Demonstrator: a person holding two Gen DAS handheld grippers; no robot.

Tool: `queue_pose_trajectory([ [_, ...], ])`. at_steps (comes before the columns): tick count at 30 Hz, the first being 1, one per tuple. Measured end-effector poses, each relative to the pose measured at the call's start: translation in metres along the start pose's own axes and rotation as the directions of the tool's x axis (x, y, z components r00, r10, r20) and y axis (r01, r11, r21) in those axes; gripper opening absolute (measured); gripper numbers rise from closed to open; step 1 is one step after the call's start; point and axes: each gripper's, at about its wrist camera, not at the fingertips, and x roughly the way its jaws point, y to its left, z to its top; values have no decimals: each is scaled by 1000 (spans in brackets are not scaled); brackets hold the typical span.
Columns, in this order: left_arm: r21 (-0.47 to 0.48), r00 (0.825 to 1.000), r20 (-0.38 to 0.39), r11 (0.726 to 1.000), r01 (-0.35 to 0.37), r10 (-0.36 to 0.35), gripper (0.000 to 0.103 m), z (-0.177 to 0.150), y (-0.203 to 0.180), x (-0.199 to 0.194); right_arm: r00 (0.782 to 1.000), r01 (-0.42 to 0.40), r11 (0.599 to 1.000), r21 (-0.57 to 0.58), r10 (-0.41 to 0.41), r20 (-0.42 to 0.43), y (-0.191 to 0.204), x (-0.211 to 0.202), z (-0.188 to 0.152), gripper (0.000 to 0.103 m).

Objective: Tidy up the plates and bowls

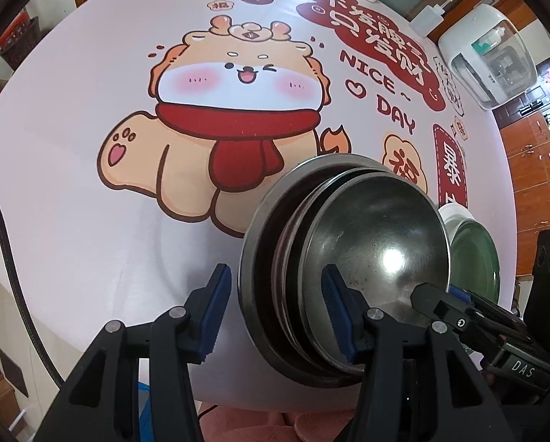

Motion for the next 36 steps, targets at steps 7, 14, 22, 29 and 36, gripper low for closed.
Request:
queue_pose_trajectory([
  [7, -24, 1000, -26, 1000, 14, -15, 40, 6, 1, 9, 999, -12, 1000, -8, 12, -39, -1, 5, 5, 46],
  [14, -39, 999, -27, 999, 27, -28, 40, 11, 2, 12, 998, -33, 999, -16, 32, -63, -2, 9, 9, 43],
  [22, -39, 999, -26, 999, 24, -25, 40, 12, 1, 12, 997, -35, 999, -21, 34, -63, -3, 10, 10, 43],
  [29, -24, 1000, -22, 1000, 20, -20, 40, 12, -2, 12, 998, -32, 999, -7, 31, -60, -5, 10, 10, 39],
  [36, -8, 1000, -18, 1000, 22, -22, 39, 8, -3, 8, 998, -34, 999, 7, 35, -50, -7, 6, 8, 37],
])
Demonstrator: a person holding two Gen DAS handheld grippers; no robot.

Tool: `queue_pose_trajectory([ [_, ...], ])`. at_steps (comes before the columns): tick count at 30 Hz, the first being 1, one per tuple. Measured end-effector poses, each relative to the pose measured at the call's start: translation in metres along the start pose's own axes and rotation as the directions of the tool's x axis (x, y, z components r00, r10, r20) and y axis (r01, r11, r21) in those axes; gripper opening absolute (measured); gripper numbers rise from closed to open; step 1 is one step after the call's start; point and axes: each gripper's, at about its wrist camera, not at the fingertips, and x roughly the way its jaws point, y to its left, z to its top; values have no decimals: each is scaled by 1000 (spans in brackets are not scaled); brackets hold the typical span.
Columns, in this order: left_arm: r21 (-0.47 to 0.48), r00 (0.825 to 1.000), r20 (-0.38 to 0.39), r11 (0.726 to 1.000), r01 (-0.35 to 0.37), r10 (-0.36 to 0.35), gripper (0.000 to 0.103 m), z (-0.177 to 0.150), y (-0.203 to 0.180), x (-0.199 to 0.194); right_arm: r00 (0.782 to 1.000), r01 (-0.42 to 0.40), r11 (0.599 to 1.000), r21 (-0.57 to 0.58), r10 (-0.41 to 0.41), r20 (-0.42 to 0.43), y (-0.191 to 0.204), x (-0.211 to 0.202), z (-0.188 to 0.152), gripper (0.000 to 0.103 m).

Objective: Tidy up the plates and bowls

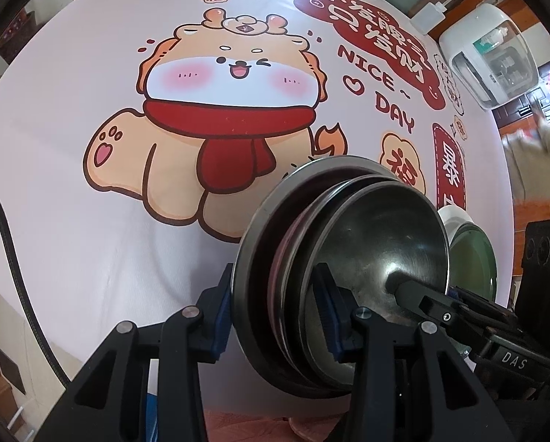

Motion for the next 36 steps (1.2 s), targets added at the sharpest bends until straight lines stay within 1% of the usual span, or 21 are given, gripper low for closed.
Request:
queue_pose_trajectory([
  [13, -4, 999, 36, 1000, 4, -4, 39, -18, 9, -18, 1000, 1, 999, -45, 0, 20, 16, -2, -10, 37],
  [23, -21, 999, 51, 1000, 1, 0, 39, -48, 27, -35, 1000, -5, 997, -76, 6, 21, 34, 2, -36, 37],
  [30, -34, 999, 48, 999, 15, -13, 39, -69, 37, -44, 1000, 6, 996, -90, -3, 30, 43, -3, -58, 37],
  [36, -43, 998, 57, 999, 33, -30, 40, -81, 39, -53, 999, 21, 995, -101, -16, 42, 50, -10, -65, 36],
])
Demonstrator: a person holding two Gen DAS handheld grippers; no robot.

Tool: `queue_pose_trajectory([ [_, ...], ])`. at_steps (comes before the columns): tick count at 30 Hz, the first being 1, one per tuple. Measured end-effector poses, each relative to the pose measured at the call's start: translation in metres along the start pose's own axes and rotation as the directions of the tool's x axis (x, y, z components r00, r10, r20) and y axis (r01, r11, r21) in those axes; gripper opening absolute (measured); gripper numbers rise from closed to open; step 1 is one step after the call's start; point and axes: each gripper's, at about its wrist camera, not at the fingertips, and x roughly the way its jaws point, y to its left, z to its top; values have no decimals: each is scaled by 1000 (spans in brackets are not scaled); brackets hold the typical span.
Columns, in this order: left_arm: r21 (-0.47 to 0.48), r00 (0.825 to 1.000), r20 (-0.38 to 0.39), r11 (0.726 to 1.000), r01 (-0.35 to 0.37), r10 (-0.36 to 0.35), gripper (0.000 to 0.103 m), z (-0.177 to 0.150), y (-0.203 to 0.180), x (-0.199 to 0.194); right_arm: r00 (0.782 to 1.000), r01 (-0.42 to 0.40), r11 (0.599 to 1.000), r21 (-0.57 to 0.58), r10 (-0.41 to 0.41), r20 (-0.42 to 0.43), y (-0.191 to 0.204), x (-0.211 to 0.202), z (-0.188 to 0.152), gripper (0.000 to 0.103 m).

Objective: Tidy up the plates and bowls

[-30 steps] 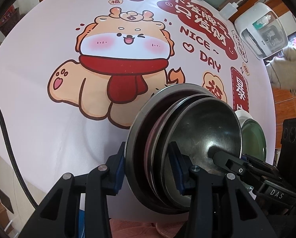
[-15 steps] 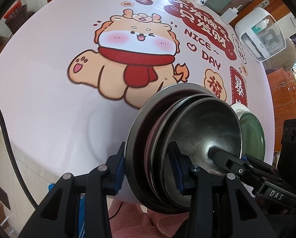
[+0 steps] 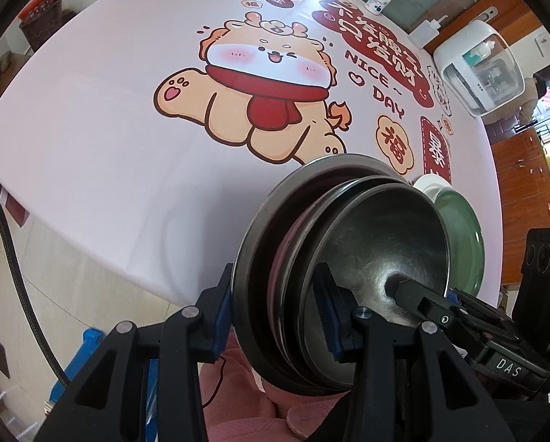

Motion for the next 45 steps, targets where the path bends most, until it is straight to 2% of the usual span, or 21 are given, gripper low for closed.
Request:
queue_pose_trajectory([
  [8, -30, 1000, 15, 999, 16, -16, 40, 0, 2, -8, 1000, 8, 999, -46, -8, 2, 8, -6, 6, 35],
  [16, -48, 999, 52, 999, 18, -15, 39, 4, -13, -13, 1000, 1, 996, -90, 0, 4, 2, -20, 19, 35],
  [31, -82, 995, 96, 996, 22, -14, 39, -16, -83, -12, 1000, -4, 989, -145, 3, -5, -41, -76, 24, 34],
  [45, -97, 996, 88, 994, 42, -34, 39, -34, -140, 11, 1000, 18, 989, -148, -20, -17, -91, -113, 21, 34],
])
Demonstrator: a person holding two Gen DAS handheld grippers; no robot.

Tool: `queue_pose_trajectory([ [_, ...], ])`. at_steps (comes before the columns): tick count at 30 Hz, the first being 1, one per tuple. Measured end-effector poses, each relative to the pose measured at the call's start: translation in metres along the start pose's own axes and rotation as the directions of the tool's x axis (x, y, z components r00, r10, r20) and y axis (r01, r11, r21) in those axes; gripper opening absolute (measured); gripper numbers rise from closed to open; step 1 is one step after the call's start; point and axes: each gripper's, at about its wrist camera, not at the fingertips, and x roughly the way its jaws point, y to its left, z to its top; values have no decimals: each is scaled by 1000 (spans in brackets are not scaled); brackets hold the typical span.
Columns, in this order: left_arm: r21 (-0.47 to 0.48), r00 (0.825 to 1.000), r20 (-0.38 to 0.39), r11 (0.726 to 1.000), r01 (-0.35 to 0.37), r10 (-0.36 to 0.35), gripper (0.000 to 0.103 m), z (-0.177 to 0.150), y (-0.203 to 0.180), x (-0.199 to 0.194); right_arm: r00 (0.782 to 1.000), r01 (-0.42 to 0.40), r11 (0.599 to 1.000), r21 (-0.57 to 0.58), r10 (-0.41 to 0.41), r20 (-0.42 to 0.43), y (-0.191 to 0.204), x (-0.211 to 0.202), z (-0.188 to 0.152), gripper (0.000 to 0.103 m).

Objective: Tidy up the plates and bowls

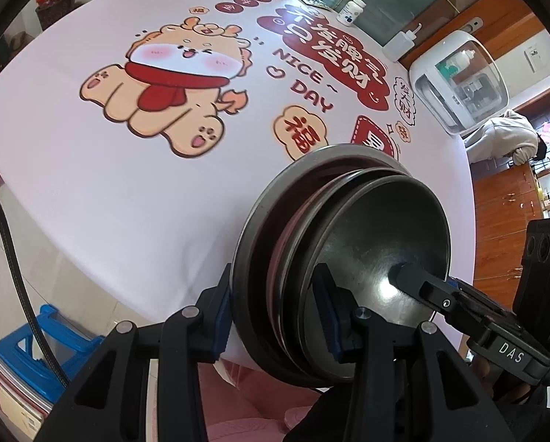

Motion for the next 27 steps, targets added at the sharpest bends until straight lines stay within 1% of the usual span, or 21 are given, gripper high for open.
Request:
queue_pose_trajectory([
  [14, -8, 999, -28, 1000, 25, -25, 39, -11, -48, 37, 999, 42, 999, 13, -42, -19, -52, -24, -7, 34],
  [20, -18, 999, -41, 999, 27, -27, 40, -10, -61, 51, 997, 61, 998, 7, -61, -37, -68, -27, -7, 34],
  [27, -22, 998, -58, 1000, 14, -15, 40, -8, -72, 64, 996, 67, 998, 18, -65, -53, -83, -25, -5, 34],
])
